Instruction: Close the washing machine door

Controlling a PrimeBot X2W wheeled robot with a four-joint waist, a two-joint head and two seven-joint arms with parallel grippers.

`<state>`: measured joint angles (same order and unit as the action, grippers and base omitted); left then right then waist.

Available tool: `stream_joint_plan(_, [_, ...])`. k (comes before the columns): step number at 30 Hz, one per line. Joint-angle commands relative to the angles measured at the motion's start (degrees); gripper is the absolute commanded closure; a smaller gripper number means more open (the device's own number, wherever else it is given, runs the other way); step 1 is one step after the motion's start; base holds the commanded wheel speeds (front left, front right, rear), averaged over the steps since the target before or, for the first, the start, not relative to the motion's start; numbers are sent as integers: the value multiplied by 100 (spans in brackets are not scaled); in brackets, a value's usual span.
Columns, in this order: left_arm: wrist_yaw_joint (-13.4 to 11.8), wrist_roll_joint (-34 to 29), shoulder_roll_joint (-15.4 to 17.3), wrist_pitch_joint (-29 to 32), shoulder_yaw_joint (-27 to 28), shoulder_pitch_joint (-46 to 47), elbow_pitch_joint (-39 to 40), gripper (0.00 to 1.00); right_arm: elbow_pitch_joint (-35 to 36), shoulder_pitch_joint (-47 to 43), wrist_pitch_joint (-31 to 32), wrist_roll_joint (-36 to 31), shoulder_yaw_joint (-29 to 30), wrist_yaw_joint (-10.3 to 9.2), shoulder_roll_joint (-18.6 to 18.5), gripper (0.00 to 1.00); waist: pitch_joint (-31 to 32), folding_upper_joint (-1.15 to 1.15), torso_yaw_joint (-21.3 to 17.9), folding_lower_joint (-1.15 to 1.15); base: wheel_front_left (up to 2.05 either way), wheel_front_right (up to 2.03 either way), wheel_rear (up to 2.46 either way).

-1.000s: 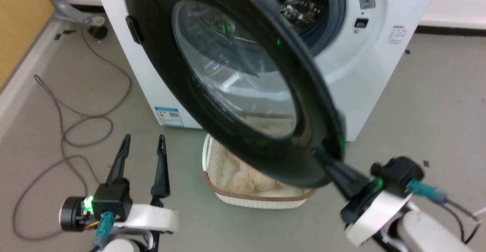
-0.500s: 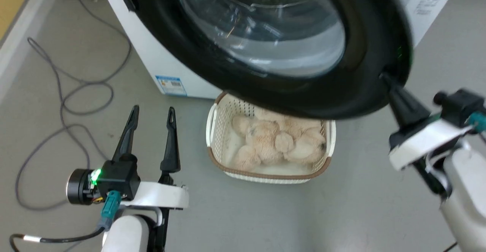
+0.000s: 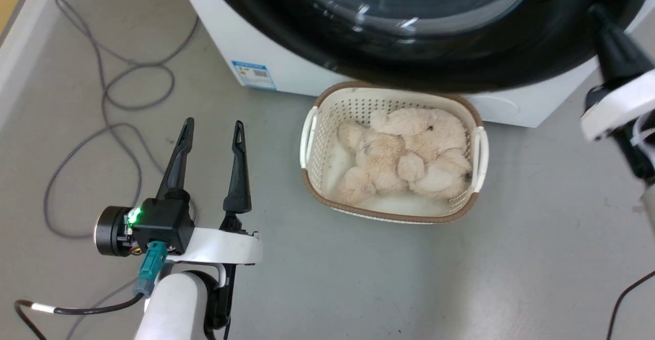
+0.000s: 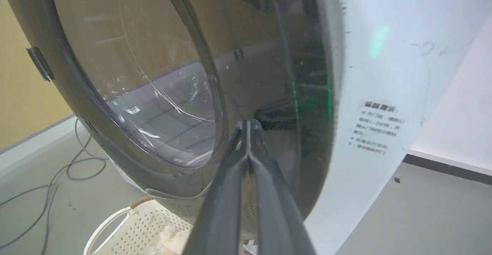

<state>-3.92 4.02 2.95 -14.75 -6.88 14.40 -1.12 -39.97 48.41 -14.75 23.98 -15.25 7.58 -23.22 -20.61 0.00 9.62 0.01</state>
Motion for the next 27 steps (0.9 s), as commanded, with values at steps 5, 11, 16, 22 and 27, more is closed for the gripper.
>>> stream_joint_plan(5, [-85, 113, -6, -25, -67, 122, 24, 0, -482, 545, -25, -408, 366, -9, 1, 100, -138, 0, 140, -1, 0, 0, 0])
stream_joint_plan(11, [-137, 148, -6, -25, -91, 140, 17, 0, -856, 748, -25, -825, 862, -9, 189, 100, -140, 0, 182, -1, 0, 0, 0])
stream_joint_plan(16, [-176, 150, -7, -25, -27, 63, -35, 0, -710, 545, -25, -1113, 1019, -9, 346, 100, 18, 0, 98, -1, 0, 0, 0])
stream_joint_plan(22, [-175, 163, -7, -25, 109, -85, -165, 0, 428, -53, -25, -1120, 1277, -9, 544, 100, 374, 0, -105, -1, 0, 0, 0])
stream_joint_plan(27, [-118, 99, -7, -25, 202, -248, -251, 0, 1727, -702, -25, -1415, 1636, -9, 753, 100, 705, 0, -299, -1, 0, 0, 0])
